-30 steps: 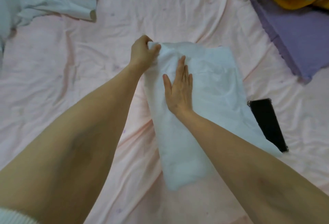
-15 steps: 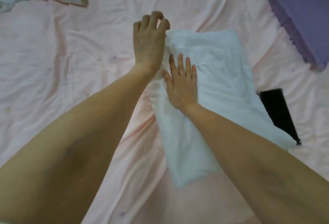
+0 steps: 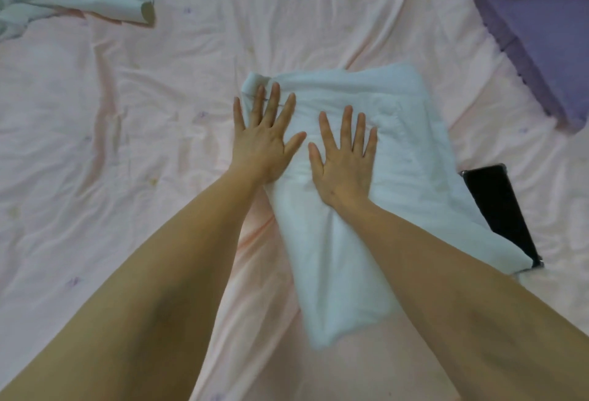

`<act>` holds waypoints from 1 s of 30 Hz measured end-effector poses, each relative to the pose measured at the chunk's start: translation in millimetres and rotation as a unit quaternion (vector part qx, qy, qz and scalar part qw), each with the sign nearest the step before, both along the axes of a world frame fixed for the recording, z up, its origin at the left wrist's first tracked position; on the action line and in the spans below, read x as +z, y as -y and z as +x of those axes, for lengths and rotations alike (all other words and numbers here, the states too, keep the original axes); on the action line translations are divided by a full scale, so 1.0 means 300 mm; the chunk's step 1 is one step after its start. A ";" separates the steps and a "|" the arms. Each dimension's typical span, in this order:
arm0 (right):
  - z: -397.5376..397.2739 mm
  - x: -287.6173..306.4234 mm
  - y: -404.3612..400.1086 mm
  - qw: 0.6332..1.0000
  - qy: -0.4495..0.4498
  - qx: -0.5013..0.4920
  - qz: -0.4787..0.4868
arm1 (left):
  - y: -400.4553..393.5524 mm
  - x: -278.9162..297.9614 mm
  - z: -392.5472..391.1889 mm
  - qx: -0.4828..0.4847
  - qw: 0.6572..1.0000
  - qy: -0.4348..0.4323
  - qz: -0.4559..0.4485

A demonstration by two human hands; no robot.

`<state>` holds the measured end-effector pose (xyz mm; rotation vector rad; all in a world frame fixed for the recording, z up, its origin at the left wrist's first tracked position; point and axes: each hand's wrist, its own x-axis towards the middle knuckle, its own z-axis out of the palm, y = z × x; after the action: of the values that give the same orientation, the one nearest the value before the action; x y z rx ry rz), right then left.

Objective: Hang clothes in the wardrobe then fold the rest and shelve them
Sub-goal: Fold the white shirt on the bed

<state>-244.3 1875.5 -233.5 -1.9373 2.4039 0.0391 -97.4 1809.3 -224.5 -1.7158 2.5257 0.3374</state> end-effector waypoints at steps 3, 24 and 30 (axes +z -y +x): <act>-0.015 0.004 0.026 0.999 0.013 -0.004 0.052 | 0.056 0.013 -0.027 -0.007 0.998 -0.003 0.070; 0.744 0.580 -0.038 0.962 0.155 0.187 0.122 | -0.307 0.603 0.915 0.160 0.974 0.077 0.139; 1.249 0.506 -0.057 0.934 0.210 0.236 0.169 | -0.380 0.508 1.400 0.240 0.966 0.062 0.070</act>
<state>130.5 1892.5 -81.6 -2.0464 1.5208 0.0475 322.7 1923.1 -72.0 -2.1947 1.9239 0.4073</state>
